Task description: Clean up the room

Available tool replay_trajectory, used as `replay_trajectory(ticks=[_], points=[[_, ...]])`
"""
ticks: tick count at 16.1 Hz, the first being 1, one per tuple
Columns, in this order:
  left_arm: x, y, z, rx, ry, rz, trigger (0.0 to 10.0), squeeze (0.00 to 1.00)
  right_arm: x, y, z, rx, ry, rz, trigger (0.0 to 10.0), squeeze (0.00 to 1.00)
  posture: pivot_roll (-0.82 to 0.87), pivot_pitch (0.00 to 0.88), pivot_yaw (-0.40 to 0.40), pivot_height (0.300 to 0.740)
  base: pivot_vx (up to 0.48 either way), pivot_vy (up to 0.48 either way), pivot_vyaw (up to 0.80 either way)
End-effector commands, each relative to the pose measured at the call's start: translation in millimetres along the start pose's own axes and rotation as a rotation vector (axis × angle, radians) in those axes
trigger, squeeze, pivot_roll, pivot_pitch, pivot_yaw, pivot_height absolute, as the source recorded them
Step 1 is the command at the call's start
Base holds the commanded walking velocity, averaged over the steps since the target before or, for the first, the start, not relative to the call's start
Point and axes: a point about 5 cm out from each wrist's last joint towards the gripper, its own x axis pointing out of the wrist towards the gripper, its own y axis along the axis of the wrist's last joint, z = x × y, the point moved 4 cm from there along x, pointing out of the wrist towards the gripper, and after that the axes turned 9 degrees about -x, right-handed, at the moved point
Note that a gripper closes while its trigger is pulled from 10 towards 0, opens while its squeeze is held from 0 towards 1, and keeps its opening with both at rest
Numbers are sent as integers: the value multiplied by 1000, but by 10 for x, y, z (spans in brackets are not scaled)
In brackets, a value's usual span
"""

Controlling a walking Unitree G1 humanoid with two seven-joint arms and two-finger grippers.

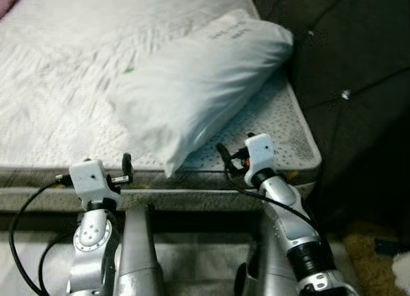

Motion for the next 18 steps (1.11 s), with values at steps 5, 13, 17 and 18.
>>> replay_trajectory(ticks=[5,13,17,18], points=[[-12,17,-46,9,11,-8,10000,0,125,71,-154,-54,240,-35,10000,0,86,74,-6,491,0,0,85],[-58,50,-66,42,-17,-36,10000,0,472,231,-427,34,311,-126,10000,0,160,67,-7,491,0,0,0],[-170,36,-193,60,21,-49,10000,0,695,443,-549,182,250,-142,4824,0,199,69,-17,491,0,0,0],[-179,42,-212,62,32,-46,10000,0,779,559,-580,273,201,-138,0,0,205,68,-19,491,0,0,0]])
